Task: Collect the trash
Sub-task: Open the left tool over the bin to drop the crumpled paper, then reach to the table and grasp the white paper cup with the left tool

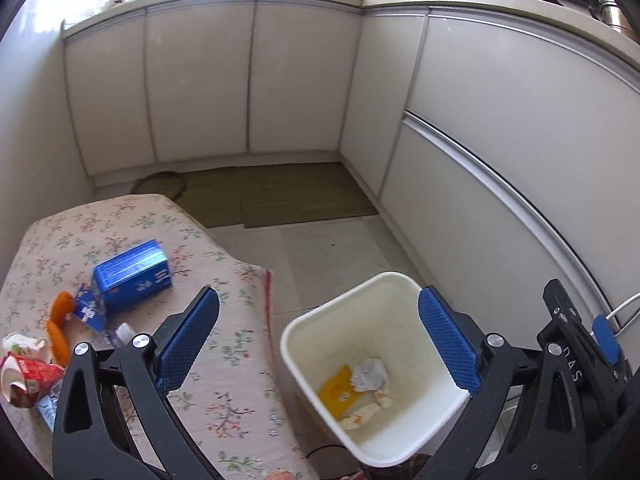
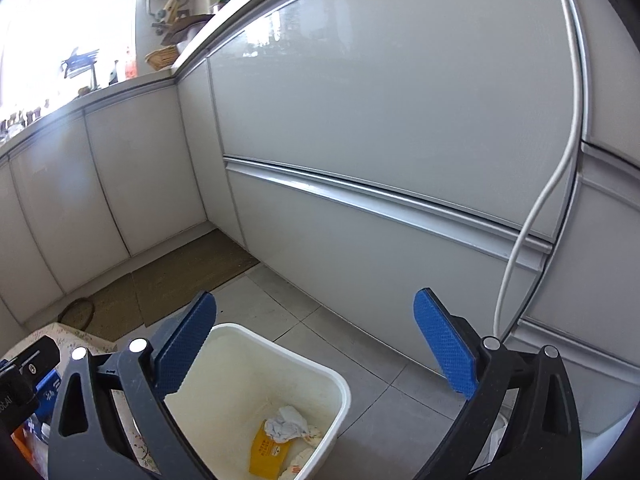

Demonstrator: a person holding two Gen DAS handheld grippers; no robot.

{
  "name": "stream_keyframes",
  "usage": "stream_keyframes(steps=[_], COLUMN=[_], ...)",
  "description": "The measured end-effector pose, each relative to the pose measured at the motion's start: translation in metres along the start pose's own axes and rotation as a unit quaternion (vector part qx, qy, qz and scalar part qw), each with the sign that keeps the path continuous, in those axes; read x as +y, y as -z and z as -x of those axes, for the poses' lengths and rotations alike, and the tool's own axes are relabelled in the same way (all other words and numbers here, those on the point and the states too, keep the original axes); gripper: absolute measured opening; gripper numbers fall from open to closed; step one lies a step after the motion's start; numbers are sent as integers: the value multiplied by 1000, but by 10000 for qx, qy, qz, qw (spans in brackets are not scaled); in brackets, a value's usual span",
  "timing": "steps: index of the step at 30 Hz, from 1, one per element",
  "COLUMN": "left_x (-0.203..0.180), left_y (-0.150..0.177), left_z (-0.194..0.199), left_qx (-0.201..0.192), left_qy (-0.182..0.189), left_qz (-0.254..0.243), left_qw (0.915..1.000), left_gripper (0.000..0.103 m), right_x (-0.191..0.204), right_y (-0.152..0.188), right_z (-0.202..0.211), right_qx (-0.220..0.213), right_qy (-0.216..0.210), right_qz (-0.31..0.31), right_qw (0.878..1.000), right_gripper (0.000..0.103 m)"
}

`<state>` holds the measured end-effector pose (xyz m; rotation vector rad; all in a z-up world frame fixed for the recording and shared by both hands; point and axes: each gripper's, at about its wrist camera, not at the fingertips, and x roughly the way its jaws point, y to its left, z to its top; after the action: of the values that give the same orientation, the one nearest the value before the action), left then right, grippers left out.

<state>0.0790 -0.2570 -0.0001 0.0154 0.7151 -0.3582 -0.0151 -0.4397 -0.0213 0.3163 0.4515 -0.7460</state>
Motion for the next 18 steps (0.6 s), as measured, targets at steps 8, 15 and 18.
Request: stream_keyframes(steps=[8, 15, 18], left_x=[39, 72, 87], left_y=[7, 13, 18], left_z=[18, 29, 34], left_qx=[-125, -143, -130], left_qy=[-519, -861, -986], left_qz=[278, 497, 604], left_qw=[9982, 9949, 9932], left_gripper=[96, 96, 96], right_x=[39, 74, 89], right_y=[11, 22, 28], right_z=[13, 32, 42], right_qx=[-73, -177, -205], right_qy=[-286, -700, -883], right_qz=[457, 844, 1001], right_qw=[9985, 9938, 9908], right_gripper=[96, 96, 96])
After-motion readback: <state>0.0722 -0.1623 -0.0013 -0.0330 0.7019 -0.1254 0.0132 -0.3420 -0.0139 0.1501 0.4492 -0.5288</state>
